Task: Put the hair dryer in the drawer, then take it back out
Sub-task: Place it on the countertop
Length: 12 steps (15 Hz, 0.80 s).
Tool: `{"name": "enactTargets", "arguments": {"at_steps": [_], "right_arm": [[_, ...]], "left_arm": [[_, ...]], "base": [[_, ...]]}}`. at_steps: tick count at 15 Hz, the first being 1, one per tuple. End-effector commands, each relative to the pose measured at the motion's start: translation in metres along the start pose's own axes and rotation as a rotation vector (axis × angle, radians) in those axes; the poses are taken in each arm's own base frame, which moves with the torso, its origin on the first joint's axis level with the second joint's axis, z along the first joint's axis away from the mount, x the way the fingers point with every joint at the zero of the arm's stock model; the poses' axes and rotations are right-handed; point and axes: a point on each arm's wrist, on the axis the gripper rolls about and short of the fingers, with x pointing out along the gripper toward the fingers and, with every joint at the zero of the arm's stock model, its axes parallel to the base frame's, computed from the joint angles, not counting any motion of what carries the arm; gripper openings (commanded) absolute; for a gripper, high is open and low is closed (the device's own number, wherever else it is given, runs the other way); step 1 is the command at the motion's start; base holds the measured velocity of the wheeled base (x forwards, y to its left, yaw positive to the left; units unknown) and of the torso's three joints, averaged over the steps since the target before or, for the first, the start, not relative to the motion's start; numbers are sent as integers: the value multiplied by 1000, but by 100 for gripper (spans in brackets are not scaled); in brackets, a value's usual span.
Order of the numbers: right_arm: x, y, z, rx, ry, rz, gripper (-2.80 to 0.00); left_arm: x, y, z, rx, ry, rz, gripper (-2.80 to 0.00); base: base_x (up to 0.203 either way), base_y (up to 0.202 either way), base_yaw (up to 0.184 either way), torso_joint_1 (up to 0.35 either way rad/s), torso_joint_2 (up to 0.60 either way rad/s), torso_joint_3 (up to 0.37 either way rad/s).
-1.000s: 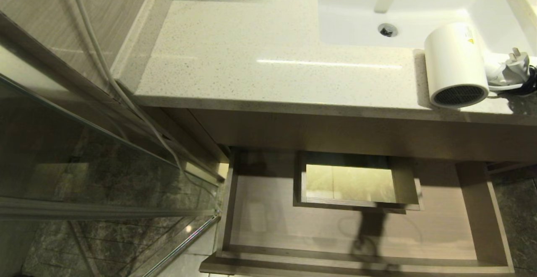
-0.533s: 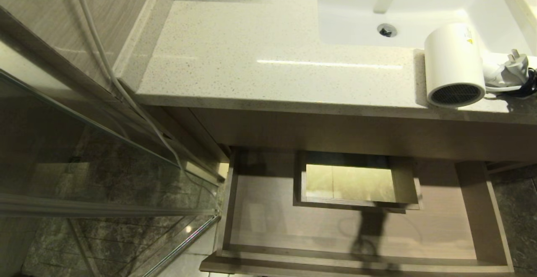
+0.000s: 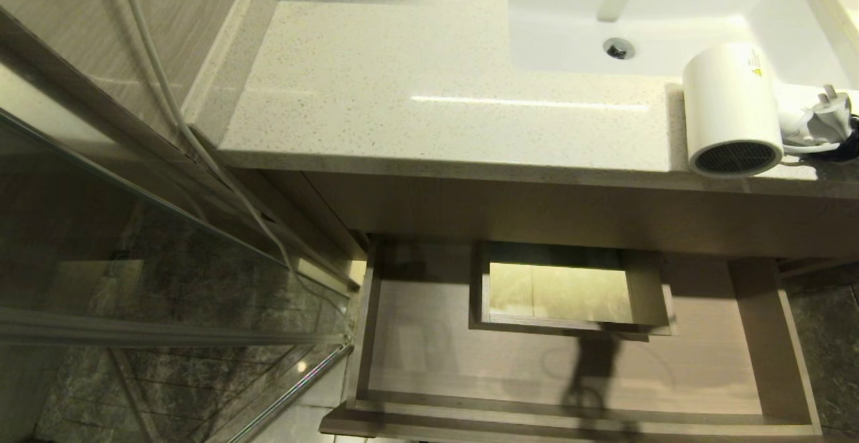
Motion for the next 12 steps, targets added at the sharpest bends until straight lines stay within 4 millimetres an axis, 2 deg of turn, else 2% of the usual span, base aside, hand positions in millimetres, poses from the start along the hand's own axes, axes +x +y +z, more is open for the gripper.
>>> {"name": "enactTargets", "arguments": {"at_steps": [1, 7, 12], "right_arm": [[1, -2, 0, -8, -4, -4, 0], [-18, -3, 0, 2, -2, -58, 0], [-16, -8, 3, -3, -16, -71, 0]], "left_arm": [[0, 0, 0, 0, 1, 0, -280], [0, 0, 0, 0, 1, 0, -280], [0, 0, 0, 0, 1, 0, -280]], "base": [[0, 0, 0, 0, 0, 0], [0, 0, 0, 0, 0, 0], [0, 0, 0, 0, 0, 0]]}}
